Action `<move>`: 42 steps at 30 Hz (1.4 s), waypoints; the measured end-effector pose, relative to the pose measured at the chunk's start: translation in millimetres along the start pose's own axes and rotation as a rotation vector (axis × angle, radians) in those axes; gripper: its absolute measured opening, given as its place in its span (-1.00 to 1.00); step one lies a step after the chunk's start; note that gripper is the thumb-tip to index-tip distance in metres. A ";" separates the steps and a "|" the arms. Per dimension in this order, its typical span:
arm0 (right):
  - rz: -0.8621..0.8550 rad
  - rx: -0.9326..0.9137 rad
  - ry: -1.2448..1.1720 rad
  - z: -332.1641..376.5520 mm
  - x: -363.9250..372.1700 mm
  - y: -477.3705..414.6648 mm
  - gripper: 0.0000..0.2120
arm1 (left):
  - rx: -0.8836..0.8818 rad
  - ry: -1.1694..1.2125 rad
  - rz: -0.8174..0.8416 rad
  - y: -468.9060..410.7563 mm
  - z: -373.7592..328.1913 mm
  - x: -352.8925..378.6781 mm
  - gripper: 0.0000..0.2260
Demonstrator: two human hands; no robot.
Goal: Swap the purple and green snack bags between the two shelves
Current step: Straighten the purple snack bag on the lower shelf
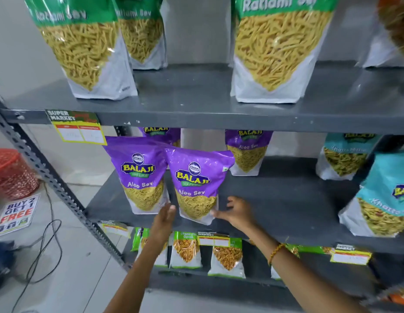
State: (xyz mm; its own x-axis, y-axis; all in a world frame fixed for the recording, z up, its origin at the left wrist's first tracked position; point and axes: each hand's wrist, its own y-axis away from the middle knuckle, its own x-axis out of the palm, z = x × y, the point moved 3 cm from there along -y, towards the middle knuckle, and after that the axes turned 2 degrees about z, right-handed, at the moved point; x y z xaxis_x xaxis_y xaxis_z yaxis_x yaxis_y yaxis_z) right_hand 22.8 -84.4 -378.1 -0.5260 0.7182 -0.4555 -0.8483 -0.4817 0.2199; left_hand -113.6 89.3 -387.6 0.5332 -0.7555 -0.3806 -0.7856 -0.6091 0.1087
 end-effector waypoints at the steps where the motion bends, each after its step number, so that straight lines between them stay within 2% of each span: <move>1: 0.004 0.007 0.021 -6.2 8.7 -10.3 -0.04 | -0.006 0.035 0.022 -6.3 8.5 6.3 -0.63; 2: 0.016 0.005 0.041 -7.6 16.4 -17.4 0.01 | -0.012 0.059 0.041 -12.5 13.0 12.2 -0.43; 3: 0.025 -0.004 0.042 -9.4 23.0 -24.6 -0.03 | -0.012 0.073 0.064 -17.6 13.0 17.0 -0.36; 5: 0.012 -0.029 0.004 -10.7 31.0 -32.5 -0.22 | 0.011 0.107 0.088 -25.0 12.0 23.6 -0.45; 8: -0.060 -0.074 -0.009 -11.5 30.5 -30.7 -0.39 | 0.062 0.131 0.056 -34.5 16.1 32.0 -0.26; 9: -0.078 -0.081 -0.015 -12.7 27.2 -29.3 -0.39 | 0.065 0.148 0.070 -37.1 17.8 35.8 -0.31; 11: -0.091 -0.100 -0.061 -19.4 16.9 -29.1 -0.34 | 0.070 0.184 0.113 -46.1 22.5 44.8 -0.51; 13: -0.098 -0.107 -0.091 -31.5 0.7 -31.3 -0.37 | 0.076 0.200 0.138 -54.0 19.5 60.2 -0.58; 15: -0.109 -0.115 -0.111 -46.7 -20.4 -34.8 -0.41 | 0.103 0.189 0.174 -61.6 18.4 82.3 -0.53; 18: -0.144 -0.130 -0.164 -58.8 -56.3 -30.7 -0.54 | 0.098 0.187 0.220 -72.5 14.7 119.3 -0.34; 20: -0.146 -0.125 -0.223 -61.9 -74.5 -27.4 -0.64 | 0.083 0.169 0.233 -64.8 -9.1 134.0 -0.47; 22: -0.135 -0.121 -0.273 -66.1 -87.6 -26.0 -0.63 | 0.080 0.134 0.248 -57.2 -28.0 144.5 -0.63; 26: -0.162 -0.092 -0.297 -72.3 -100.5 -26.5 -0.47 | 0.053 0.022 0.262 -54.7 -37.3 158.7 -0.62; 32: -0.171 -0.083 -0.226 -80.1 -102.1 -30.1 -0.67 | 0.080 0.039 0.263 -51.8 -36.1 156.7 -0.67; 42: -0.292 -0.127 -0.079 -80.9 -94.3 -8.7 -0.71 | 0.098 0.018 0.295 -39.4 -38.7 150.3 -0.65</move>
State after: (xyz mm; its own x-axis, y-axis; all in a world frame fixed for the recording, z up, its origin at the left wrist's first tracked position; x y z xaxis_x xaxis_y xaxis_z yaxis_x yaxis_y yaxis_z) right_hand 84.7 -188.5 -406.9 -0.2694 0.8694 -0.4142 -0.9520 -0.3054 -0.0219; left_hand 9.6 -9.6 -413.6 0.2829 -0.9009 -0.3292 -0.9332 -0.3378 0.1225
